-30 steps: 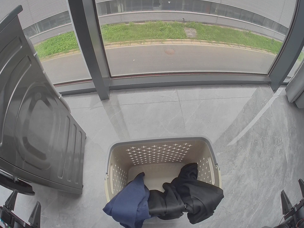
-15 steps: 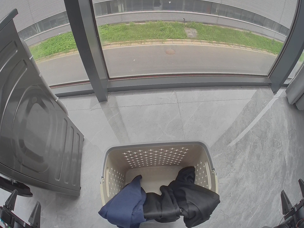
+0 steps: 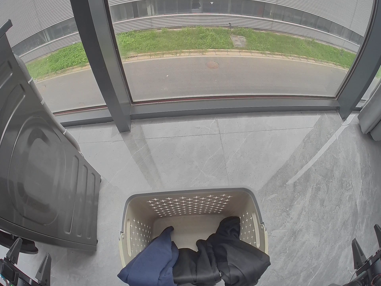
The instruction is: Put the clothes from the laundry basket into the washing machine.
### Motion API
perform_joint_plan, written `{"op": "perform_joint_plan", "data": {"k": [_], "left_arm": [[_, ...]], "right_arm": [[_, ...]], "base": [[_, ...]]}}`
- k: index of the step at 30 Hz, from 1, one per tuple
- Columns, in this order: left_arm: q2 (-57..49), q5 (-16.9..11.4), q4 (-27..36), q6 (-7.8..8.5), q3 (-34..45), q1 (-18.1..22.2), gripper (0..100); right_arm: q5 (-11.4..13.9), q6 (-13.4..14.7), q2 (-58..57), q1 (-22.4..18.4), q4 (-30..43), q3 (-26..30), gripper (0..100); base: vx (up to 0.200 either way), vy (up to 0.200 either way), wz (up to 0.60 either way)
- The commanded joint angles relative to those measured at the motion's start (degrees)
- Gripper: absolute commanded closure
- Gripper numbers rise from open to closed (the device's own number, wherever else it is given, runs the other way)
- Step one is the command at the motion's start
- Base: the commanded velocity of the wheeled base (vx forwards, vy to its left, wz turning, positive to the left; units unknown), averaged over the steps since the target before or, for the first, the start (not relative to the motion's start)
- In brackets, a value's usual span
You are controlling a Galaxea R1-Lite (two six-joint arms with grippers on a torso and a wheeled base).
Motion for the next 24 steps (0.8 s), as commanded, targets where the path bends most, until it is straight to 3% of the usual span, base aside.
{"op": "perform_joint_plan", "data": {"k": [1, 4, 15, 24], "left_arm": [[-1.01, 0.01, 0.02, -0.04, 0.92, 0.0, 0], [-1.01, 0.01, 0.02, -0.04, 0.92, 0.0, 0], [-1.01, 0.01, 0.02, -0.04, 1.01, 0.0, 0], [-1.01, 0.01, 0.02, -0.04, 0.92, 0.0, 0]], "right_arm": [[0.0, -0.04, -0.93, 0.04, 0.0, 1.01, 0], [0.0, -0.04, -0.93, 0.04, 0.0, 1.01, 0], [0.0, -0.04, -0.93, 0.04, 0.0, 1.01, 0], [0.0, -0.04, -0.93, 0.04, 0.0, 1.01, 0]], "base": [[0.0, 0.0, 0.0], [0.0, 0.0, 0.0], [0.2, 0.0, 0.0], [0.0, 0.0, 0.0]]}}
